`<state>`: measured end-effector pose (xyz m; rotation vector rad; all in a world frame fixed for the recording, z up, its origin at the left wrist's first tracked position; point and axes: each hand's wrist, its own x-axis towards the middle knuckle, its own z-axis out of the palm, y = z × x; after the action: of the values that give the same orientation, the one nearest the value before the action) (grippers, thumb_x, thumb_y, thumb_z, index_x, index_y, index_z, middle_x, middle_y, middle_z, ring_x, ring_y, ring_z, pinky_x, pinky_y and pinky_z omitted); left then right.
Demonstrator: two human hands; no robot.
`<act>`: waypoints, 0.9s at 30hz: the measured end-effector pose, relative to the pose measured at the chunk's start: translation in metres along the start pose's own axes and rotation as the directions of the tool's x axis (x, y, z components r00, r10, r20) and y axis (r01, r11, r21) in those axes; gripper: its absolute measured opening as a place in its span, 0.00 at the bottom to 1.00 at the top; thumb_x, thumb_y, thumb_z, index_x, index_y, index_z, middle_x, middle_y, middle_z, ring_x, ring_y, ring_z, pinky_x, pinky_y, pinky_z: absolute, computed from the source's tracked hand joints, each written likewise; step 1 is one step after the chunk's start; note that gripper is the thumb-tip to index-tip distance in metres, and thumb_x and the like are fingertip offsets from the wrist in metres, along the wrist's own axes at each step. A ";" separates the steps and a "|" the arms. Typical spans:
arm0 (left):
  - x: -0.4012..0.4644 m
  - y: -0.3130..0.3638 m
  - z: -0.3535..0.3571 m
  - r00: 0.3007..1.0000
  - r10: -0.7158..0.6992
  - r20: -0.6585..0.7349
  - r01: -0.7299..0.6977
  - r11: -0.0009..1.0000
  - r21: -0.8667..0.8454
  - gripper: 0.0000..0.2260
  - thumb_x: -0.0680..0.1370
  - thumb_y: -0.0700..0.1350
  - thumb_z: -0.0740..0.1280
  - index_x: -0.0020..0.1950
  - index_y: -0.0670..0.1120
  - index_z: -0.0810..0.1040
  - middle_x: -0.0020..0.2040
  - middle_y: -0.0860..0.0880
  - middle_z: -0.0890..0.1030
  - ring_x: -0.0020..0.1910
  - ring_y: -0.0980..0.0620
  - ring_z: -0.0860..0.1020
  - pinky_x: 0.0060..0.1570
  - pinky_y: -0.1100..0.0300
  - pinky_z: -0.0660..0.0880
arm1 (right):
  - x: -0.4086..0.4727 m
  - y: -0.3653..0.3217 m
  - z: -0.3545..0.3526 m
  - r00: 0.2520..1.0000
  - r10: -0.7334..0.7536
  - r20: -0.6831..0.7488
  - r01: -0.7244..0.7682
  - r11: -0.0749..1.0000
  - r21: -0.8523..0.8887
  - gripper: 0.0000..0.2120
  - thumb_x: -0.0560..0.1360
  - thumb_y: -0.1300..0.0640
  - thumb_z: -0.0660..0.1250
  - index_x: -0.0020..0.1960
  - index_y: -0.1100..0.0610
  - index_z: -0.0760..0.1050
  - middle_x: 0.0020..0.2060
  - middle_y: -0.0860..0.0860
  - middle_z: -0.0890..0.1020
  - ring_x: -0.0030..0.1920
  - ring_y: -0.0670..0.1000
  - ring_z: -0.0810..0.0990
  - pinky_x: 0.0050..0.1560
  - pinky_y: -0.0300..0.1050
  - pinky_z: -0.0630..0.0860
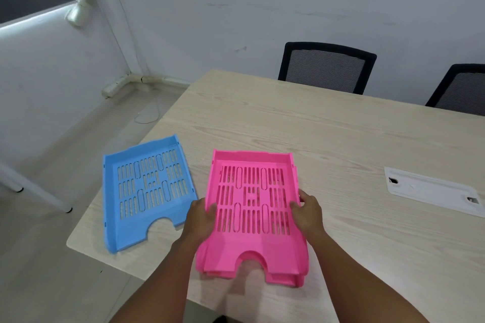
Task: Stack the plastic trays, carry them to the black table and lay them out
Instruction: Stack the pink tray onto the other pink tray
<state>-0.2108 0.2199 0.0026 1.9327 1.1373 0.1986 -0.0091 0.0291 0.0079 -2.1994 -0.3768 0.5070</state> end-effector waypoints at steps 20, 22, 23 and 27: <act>-0.010 0.008 0.015 0.997 -0.062 0.048 0.066 0.995 -0.079 0.16 0.85 0.48 0.53 0.55 0.41 0.76 0.38 0.47 0.79 0.35 0.51 0.78 0.32 0.58 0.72 | -0.021 0.018 0.002 0.995 0.069 -0.065 -0.068 0.998 0.008 0.13 0.81 0.57 0.57 0.48 0.59 0.78 0.45 0.62 0.79 0.42 0.56 0.77 0.46 0.47 0.74; -0.011 0.011 0.014 0.996 -0.063 0.062 0.069 0.993 -0.097 0.15 0.85 0.50 0.52 0.56 0.43 0.75 0.40 0.45 0.80 0.38 0.48 0.81 0.35 0.56 0.76 | -0.020 0.022 0.004 0.993 0.099 -0.060 -0.098 0.995 0.023 0.13 0.80 0.54 0.56 0.48 0.56 0.78 0.45 0.62 0.80 0.44 0.59 0.80 0.48 0.51 0.78; -0.010 0.011 0.015 0.996 -0.060 0.067 0.067 0.993 -0.102 0.15 0.85 0.51 0.52 0.56 0.44 0.74 0.42 0.44 0.81 0.40 0.47 0.81 0.36 0.55 0.77 | -0.019 0.024 0.005 0.993 0.110 -0.051 -0.108 0.994 0.032 0.14 0.80 0.52 0.56 0.50 0.56 0.79 0.45 0.61 0.80 0.45 0.59 0.81 0.50 0.53 0.80; -0.006 0.009 0.012 0.997 -0.045 0.065 0.049 0.997 -0.057 0.18 0.84 0.55 0.51 0.57 0.44 0.73 0.46 0.44 0.81 0.43 0.49 0.81 0.42 0.53 0.78 | -0.018 0.020 0.001 0.992 0.130 -0.007 -0.129 0.990 0.059 0.18 0.80 0.48 0.54 0.57 0.55 0.79 0.47 0.57 0.81 0.46 0.56 0.82 0.51 0.56 0.81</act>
<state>-0.2021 0.2057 0.0039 1.8459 1.1211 0.1423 -0.0236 0.0092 -0.0042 -2.1788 -0.2115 0.5691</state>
